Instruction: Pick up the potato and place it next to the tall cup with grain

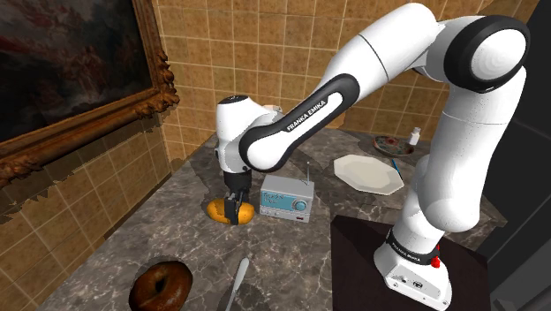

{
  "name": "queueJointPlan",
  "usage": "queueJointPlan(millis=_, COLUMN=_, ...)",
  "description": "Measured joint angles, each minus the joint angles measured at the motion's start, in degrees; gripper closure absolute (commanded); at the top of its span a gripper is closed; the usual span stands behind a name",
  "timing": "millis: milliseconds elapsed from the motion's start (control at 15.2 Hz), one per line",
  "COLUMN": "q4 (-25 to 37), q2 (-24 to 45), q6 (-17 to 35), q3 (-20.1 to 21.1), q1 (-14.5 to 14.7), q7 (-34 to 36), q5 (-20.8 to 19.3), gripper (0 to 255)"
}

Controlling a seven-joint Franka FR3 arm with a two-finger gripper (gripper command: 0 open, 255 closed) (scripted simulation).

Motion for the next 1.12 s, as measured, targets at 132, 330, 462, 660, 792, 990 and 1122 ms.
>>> queueJointPlan(millis=132, q4=-0.02, q2=0.06, q6=0.09, q3=0.0, q1=0.01, q7=0.03, q5=-0.02, gripper=0)
queueJointPlan(millis=330, q4=-0.01, q2=0.08, q6=0.1, q3=0.01, q1=0.02, q7=0.04, q5=-0.03, gripper=255)
queueJointPlan(millis=462, q4=0.0, q2=0.05, q6=0.09, q3=0.0, q1=0.01, q7=0.04, q5=-0.03, gripper=255)
queueJointPlan(millis=660, q4=0.0, q2=0.05, q6=0.08, q3=0.0, q1=0.01, q7=0.04, q5=-0.03, gripper=255)
queueJointPlan(millis=792, q4=0.0, q2=0.05, q6=0.08, q3=-0.01, q1=0.0, q7=0.04, q5=-0.04, gripper=255)
queueJointPlan(millis=990, q4=0.0, q2=0.05, q6=0.08, q3=-0.02, q1=0.0, q7=0.04, q5=-0.04, gripper=255)
queueJointPlan(millis=1122, q4=0.29, q2=-0.57, q6=-0.81, q3=0.03, q1=-0.01, q7=-0.06, q5=0.21, gripper=255)
